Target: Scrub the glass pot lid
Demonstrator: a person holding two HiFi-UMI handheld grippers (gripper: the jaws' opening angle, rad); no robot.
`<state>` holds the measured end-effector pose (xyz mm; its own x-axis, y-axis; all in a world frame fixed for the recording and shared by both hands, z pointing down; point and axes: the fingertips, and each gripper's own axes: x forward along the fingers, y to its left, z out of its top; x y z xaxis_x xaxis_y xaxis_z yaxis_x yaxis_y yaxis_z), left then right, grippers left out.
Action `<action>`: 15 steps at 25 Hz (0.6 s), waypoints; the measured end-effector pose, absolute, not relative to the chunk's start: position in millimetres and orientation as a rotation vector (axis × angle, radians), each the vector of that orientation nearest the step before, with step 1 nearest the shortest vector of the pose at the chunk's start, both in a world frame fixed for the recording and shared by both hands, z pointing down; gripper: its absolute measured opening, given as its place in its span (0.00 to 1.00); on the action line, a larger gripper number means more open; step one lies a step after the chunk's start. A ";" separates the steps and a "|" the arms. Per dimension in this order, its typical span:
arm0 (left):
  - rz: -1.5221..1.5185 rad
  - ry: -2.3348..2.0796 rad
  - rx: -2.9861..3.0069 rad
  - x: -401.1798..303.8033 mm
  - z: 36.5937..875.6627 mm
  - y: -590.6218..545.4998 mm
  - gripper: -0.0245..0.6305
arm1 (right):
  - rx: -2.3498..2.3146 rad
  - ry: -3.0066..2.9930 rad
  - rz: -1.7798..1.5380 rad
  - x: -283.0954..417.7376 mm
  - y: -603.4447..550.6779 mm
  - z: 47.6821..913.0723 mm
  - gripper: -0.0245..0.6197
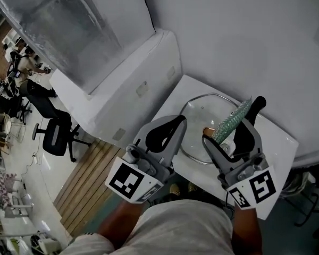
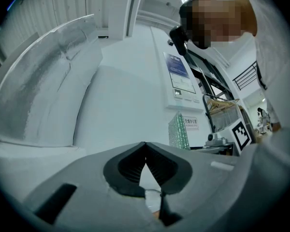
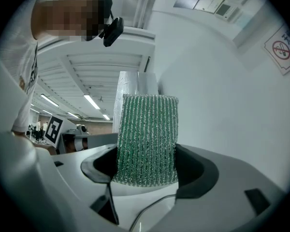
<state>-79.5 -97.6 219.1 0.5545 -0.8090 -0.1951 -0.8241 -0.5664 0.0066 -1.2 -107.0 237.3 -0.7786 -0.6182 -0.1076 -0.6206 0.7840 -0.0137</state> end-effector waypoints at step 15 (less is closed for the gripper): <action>0.256 1.432 -2.692 -80.0 219.1 -100.5 0.06 | -0.986 2.870 0.047 1.1 -107.6 234.5 0.58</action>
